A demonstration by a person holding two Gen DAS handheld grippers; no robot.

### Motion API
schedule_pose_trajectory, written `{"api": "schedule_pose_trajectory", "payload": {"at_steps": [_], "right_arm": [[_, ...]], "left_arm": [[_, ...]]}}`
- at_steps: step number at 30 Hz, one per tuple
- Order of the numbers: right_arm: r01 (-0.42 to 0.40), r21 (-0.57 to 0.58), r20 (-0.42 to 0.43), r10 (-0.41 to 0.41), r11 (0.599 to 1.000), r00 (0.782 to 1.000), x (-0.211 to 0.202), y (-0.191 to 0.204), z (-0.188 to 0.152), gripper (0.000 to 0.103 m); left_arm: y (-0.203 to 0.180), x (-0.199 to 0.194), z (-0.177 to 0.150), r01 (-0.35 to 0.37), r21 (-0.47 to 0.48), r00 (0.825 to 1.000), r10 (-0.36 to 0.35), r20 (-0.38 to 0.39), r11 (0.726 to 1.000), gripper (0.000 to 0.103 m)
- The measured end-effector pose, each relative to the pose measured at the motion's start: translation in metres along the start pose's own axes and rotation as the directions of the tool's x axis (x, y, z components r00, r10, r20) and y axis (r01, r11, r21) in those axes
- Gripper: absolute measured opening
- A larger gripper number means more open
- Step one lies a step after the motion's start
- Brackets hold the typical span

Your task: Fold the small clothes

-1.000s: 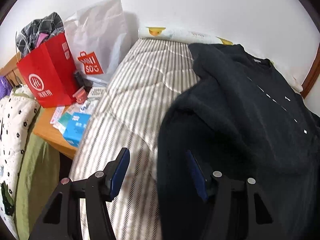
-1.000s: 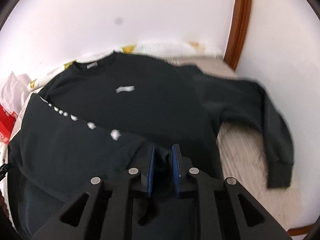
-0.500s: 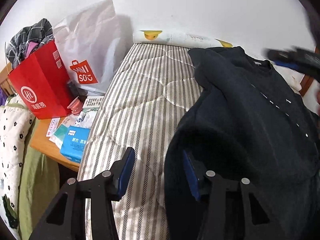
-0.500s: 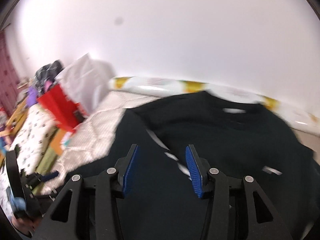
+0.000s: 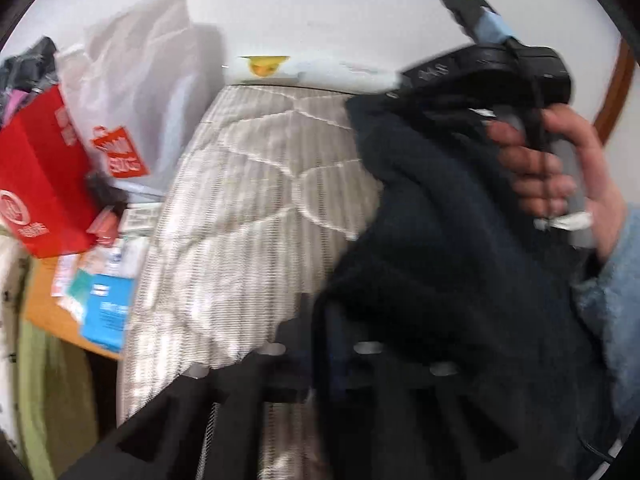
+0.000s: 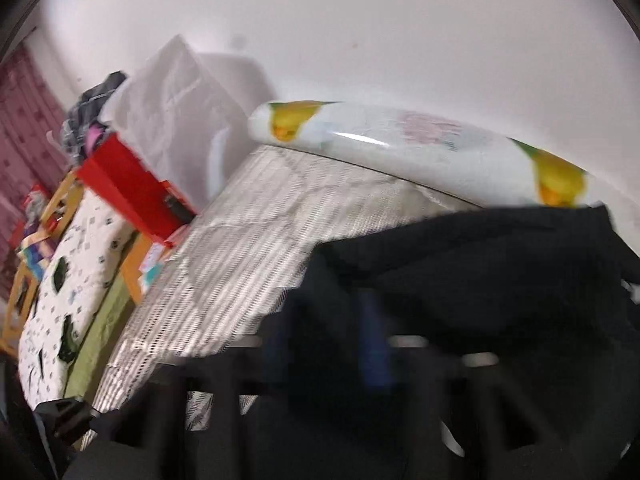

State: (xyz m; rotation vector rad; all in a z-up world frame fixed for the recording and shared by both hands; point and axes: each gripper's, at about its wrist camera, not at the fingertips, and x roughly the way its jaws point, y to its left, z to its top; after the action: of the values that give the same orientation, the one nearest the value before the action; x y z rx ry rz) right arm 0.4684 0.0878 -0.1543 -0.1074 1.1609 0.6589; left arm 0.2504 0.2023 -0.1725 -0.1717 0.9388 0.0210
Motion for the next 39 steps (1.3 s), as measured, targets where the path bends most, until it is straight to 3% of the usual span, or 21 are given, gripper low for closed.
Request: {"api": "schedule_pose_trajectory", "payload": {"at_steps": [4, 7, 12, 17, 19, 21, 24, 27, 30, 37, 39], "right_arm": [[-0.005, -0.032, 0.085, 0.008, 0.999, 0.996, -0.004, 0.010, 0.016, 0.009], [-0.009, -0.040, 0.118, 0.014, 0.999, 0.993, 0.002, 0.019, 0.034, 0.009], [0.004, -0.049, 0.092, 0.001, 0.999, 0.996, 0.033, 0.028, 0.051, 0.009], [0.040, -0.065, 0.066, -0.036, 0.997, 0.997, 0.062, 0.024, 0.048, 0.009], [0.055, -0.052, 0.056, -0.053, 0.997, 0.997, 0.068, 0.020, 0.047, 0.014], [0.066, -0.038, 0.049, -0.064, 0.997, 0.997, 0.060, 0.017, 0.047, 0.028], [0.078, -0.007, 0.058, -0.078, 0.997, 0.995, 0.027, 0.008, 0.043, 0.035], [0.147, -0.002, 0.085, -0.146, 0.989, 0.986, -0.030, -0.009, 0.021, 0.040], [0.243, 0.003, 0.107, -0.242, 0.970, 0.964, -0.085, -0.035, -0.022, 0.051], [0.422, 0.154, 0.046, -0.433, 0.894, 0.900, -0.184, -0.114, -0.160, 0.055], [0.425, 0.232, 0.013, -0.440, 0.875, 0.898, -0.203, -0.136, -0.202, 0.055]], "left_arm": [[0.013, -0.008, -0.003, -0.027, -0.020, 0.999, 0.027, 0.028, 0.999, 0.005], [0.025, -0.008, -0.003, 0.011, -0.068, 1.000, -0.010, 0.018, 0.998, 0.005], [0.031, -0.002, -0.003, 0.015, -0.093, 1.000, -0.015, 0.002, 0.996, 0.005], [0.033, 0.000, -0.003, 0.020, -0.096, 1.000, -0.021, -0.009, 0.995, 0.007], [0.033, 0.000, -0.003, 0.008, -0.097, 1.000, -0.009, -0.012, 0.995, 0.010], [0.034, -0.002, -0.003, 0.005, -0.101, 1.000, -0.006, -0.015, 0.995, 0.011], [0.033, -0.007, -0.004, -0.033, -0.104, 0.999, 0.031, -0.020, 0.994, 0.025], [0.033, -0.016, -0.006, -0.026, -0.111, 1.000, 0.025, -0.008, 0.993, 0.034], [0.029, -0.027, -0.010, -0.017, -0.120, 1.000, 0.018, 0.010, 0.993, 0.054], [0.009, -0.044, -0.021, -0.005, -0.120, 0.999, 0.009, 0.032, 0.993, 0.057], [0.001, -0.046, -0.026, 0.000, -0.121, 1.000, 0.003, 0.025, 0.993, 0.057]]}}
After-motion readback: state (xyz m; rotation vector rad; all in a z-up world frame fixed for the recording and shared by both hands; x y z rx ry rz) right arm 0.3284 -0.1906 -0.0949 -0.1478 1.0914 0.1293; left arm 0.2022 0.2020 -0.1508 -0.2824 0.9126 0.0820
